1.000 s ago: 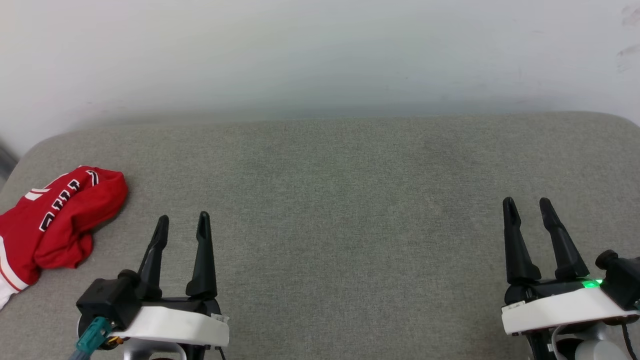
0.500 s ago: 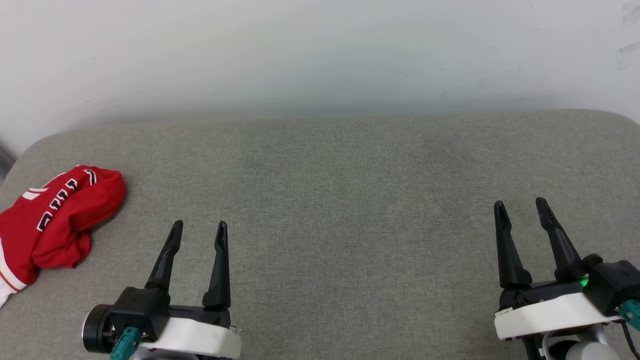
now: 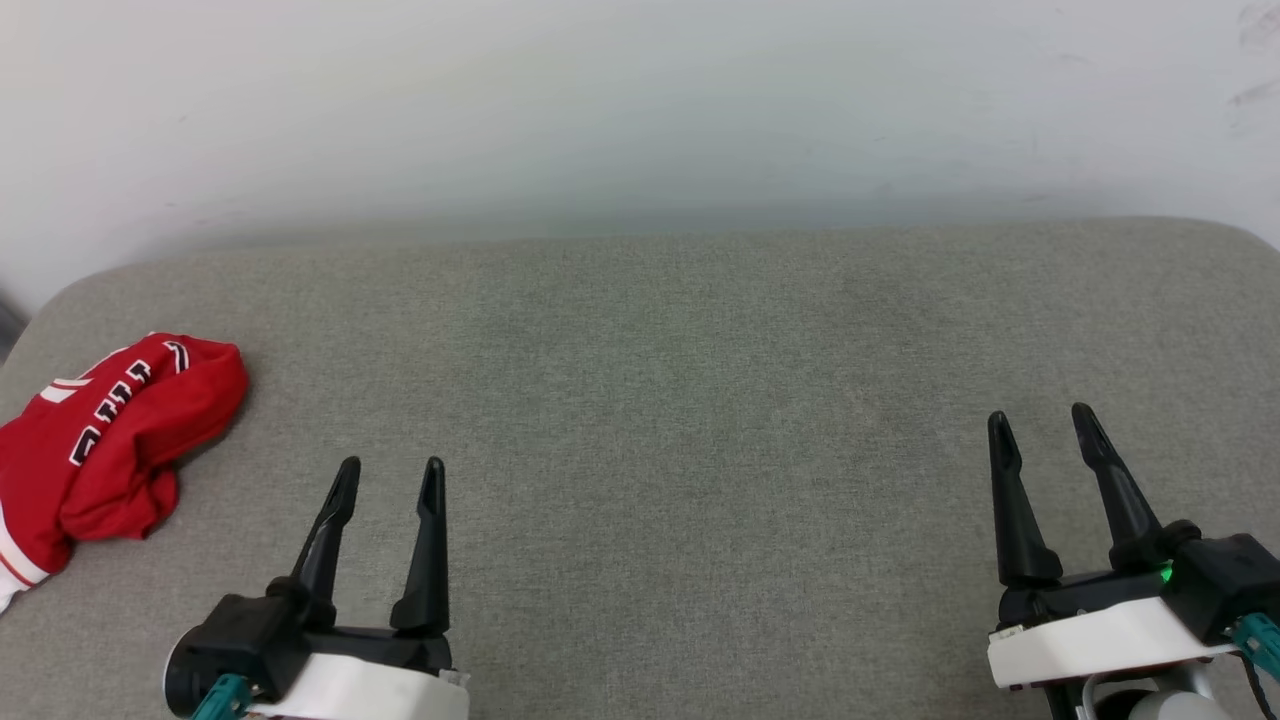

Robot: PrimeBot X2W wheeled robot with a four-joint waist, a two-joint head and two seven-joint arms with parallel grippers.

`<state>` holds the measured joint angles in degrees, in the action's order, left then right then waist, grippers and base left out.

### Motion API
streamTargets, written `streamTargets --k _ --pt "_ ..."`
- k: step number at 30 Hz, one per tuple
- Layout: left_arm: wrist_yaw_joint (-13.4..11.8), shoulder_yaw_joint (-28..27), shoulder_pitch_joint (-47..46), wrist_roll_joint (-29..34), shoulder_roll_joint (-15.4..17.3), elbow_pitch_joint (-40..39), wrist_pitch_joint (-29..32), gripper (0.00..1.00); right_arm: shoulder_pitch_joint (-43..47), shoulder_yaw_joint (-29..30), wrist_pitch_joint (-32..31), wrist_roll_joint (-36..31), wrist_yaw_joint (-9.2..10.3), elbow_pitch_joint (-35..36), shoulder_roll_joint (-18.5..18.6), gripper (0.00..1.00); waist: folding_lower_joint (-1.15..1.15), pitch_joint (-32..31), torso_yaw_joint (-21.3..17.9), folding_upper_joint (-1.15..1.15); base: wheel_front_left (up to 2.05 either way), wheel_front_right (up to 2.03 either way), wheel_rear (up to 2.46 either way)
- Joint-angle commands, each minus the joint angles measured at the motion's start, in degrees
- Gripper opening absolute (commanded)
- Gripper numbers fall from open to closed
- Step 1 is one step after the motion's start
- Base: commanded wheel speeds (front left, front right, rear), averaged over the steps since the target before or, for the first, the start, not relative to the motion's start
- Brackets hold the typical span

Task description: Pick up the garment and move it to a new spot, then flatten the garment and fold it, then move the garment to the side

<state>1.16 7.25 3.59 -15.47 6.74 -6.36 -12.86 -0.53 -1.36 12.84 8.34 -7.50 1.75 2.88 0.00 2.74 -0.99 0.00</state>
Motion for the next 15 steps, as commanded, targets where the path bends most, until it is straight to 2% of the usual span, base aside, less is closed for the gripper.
streamTargets --k 1,4,7,15 --pt "1.8 -1.7 0.9 0.1 -0.9 0.0 -0.5 1.00 0.6 -0.1 0.5 0.2 0.01 0.1 0.0 1.00 0.00 0.0 0.0 0.00 0.00 0.00 0.00" --pt "4.5 -4.4 1.1 0.5 -2.3 0.8 -0.8 1.00 0.7 0.3 0.8 2.2 0.01 -0.5 0.0 1.00 0.00 -0.1 -0.2 0.00 0.00 0.00 0.00" --pt "5.8 -5.7 1.7 1.2 -3.1 2.1 -1.1 1.00 0.9 0.1 1.1 2.7 0.02 -1.4 0.0 1.00 0.00 -0.2 -0.2 0.00 0.00 0.00 0.00" --pt "6.3 -3.8 2.1 5.2 -3.4 4.5 -2.0 1.00 1.2 0.3 2.0 0.9 0.01 -3.1 0.0 1.00 0.00 -0.2 -0.4 0.00 0.00 0.00 0.00"
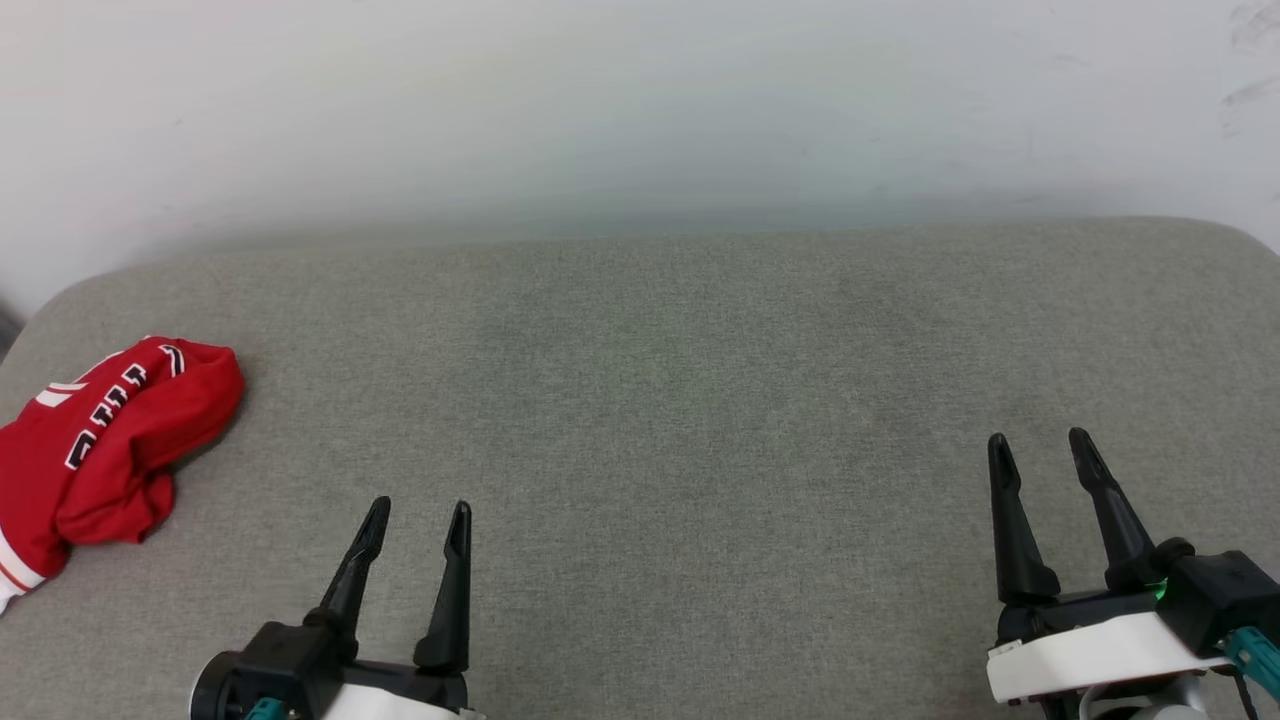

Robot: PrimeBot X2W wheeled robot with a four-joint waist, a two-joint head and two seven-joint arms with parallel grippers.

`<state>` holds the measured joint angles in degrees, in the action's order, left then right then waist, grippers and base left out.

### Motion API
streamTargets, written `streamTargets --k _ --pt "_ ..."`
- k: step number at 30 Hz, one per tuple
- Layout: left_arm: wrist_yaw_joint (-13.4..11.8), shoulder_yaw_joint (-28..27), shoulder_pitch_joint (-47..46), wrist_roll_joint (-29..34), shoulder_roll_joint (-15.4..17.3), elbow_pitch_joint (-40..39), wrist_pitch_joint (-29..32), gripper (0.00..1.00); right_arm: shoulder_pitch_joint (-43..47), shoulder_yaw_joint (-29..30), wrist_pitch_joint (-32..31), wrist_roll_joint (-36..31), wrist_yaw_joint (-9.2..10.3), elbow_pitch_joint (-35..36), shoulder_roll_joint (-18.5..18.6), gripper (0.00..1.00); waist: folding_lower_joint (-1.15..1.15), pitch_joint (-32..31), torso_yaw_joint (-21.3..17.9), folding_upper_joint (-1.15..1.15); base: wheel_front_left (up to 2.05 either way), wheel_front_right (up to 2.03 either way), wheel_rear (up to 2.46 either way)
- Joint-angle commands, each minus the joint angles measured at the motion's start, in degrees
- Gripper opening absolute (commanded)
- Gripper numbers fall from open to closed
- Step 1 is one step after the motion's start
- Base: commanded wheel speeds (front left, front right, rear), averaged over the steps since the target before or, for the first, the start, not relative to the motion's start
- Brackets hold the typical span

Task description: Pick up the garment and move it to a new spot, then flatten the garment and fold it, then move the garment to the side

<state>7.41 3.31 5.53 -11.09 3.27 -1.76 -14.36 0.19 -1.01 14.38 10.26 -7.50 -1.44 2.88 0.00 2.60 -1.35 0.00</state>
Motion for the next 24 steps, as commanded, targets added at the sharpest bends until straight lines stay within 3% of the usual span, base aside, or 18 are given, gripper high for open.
streamTargets --k 1,13,24 --pt "0.0 0.3 0.3 1.1 0.2 0.4 -0.6 1.00 0.4 -0.1 0.5 -1.2 0.02 -0.1 0.0 1.00 0.00 0.0 0.0 0.00 0.00 0.00 0.00" --pt "0.0 1.7 -0.2 2.0 1.0 0.8 -1.0 1.00 1.0 -0.9 0.8 -1.0 0.01 -0.2 0.0 1.00 0.00 -0.2 1.5 0.00 0.00 0.00 0.00" --pt "0.0 1.1 0.1 2.2 1.0 0.3 -0.9 1.00 1.3 -2.5 0.8 -0.6 0.02 0.2 0.0 1.00 0.00 -0.3 8.6 0.00 0.00 0.00 0.00"
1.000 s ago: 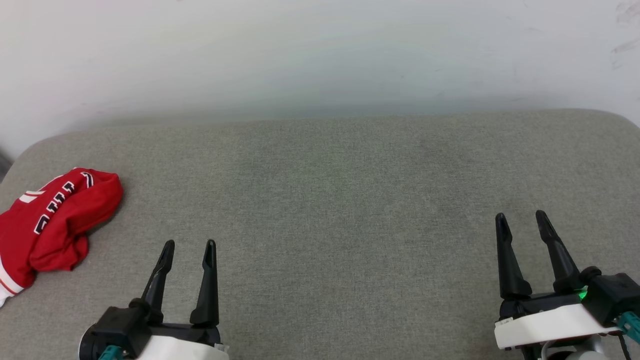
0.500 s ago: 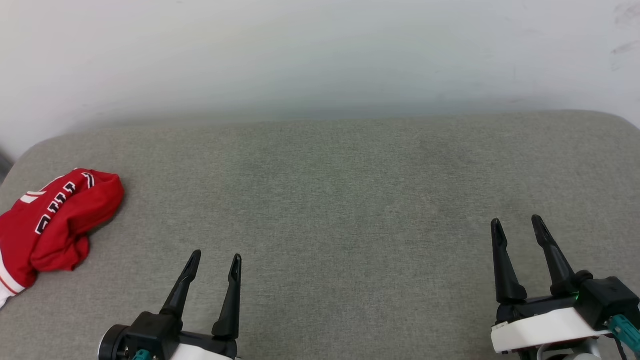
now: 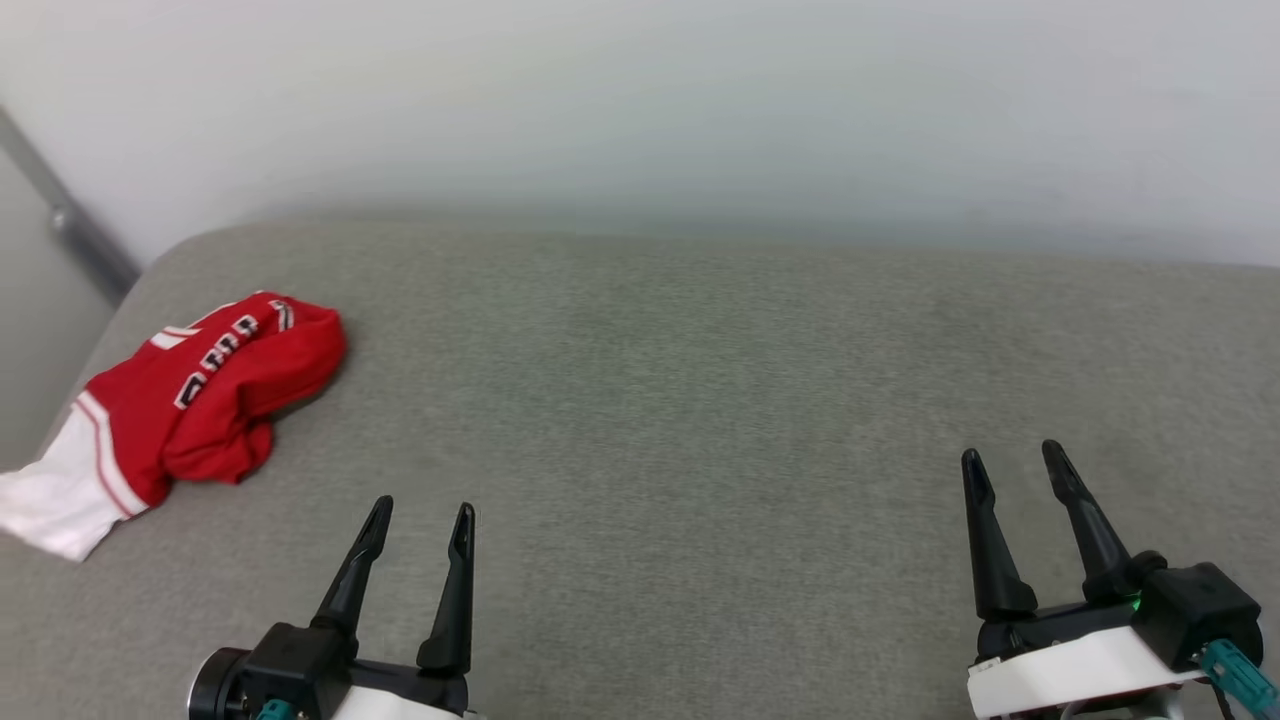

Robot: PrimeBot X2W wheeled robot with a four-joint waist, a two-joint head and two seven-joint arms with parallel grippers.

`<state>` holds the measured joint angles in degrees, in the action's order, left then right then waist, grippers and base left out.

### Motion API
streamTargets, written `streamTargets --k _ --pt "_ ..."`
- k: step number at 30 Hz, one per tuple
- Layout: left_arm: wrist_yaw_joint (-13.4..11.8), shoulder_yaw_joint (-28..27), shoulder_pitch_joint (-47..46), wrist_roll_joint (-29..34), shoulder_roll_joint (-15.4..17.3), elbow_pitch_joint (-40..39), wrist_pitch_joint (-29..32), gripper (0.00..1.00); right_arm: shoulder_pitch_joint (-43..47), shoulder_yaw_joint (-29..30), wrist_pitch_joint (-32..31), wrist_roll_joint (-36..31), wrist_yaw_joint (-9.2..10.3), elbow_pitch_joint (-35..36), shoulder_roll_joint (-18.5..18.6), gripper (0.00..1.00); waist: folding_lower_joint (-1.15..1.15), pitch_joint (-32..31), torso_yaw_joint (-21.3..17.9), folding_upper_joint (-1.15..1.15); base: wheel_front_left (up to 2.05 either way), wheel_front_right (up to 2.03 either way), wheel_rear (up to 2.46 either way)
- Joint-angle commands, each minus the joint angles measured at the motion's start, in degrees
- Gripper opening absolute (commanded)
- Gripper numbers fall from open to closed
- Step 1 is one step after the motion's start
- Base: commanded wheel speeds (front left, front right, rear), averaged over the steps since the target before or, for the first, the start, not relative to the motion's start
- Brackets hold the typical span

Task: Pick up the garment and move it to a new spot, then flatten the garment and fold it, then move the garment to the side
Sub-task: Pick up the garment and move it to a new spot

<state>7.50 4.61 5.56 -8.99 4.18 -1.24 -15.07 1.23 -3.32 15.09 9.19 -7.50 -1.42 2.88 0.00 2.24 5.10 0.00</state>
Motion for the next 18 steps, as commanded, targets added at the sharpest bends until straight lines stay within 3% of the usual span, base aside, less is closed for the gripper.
streamTargets --k 1,18 --pt "-0.1 -0.4 0.0 0.2 0.1 -0.4 -0.2 1.00 0.2 -0.4 0.1 0.6 0.01 0.2 0.0 1.00 0.00 0.1 3.1 0.00 0.00 0.00 0.00" --pt "-0.1 -2.3 1.5 0.7 -0.4 -1.3 -0.2 1.00 0.5 -3.6 0.1 1.8 0.02 -1.0 0.0 1.00 0.00 -0.9 17.3 0.00 0.00 0.00 0.00"
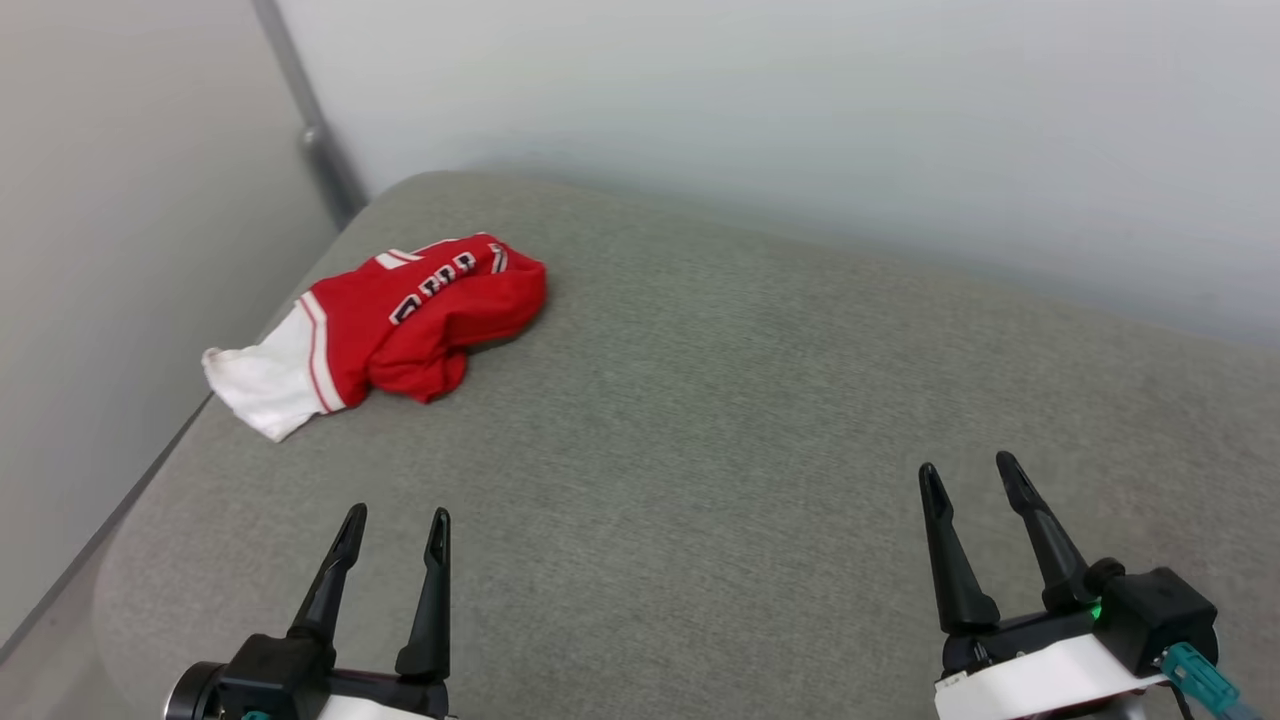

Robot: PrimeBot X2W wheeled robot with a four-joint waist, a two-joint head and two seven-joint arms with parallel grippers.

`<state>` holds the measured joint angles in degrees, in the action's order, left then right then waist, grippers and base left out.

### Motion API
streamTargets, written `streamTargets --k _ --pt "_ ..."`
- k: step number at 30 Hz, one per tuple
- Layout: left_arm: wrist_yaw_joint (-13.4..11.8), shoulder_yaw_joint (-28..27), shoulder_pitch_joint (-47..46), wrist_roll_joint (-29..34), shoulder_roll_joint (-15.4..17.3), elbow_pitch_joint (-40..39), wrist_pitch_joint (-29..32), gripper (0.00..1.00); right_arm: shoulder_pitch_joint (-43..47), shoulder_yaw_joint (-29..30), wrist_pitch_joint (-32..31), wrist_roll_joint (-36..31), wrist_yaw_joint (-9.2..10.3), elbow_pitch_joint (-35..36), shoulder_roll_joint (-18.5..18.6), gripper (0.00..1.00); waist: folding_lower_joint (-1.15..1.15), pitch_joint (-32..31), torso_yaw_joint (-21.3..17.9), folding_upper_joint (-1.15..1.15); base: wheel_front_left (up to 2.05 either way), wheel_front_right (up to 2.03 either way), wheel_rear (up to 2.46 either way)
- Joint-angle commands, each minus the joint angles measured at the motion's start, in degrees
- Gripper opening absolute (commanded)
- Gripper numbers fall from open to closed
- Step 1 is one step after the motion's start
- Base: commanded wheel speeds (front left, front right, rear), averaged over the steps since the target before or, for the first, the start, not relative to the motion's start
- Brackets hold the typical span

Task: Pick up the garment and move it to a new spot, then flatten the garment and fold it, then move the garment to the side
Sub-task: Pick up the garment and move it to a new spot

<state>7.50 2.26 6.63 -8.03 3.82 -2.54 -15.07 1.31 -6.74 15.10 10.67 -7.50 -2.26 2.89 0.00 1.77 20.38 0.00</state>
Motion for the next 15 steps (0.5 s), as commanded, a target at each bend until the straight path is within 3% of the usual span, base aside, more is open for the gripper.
streamTargets --k 1,15 --pt "-0.1 0.0 0.5 -0.3 0.0 0.0 -0.2 1.00 0.5 -0.2 0.1 0.3 0.02 -0.2 0.0 1.00 0.00 -0.6 2.6 0.00 0.00 0.00 0.00" --pt "0.0 0.0 1.3 -2.0 -0.2 -0.3 -0.2 1.00 1.2 -0.7 0.1 0.7 0.02 -0.6 0.0 1.00 0.00 -1.4 6.6 0.00 0.00 0.00 0.00"
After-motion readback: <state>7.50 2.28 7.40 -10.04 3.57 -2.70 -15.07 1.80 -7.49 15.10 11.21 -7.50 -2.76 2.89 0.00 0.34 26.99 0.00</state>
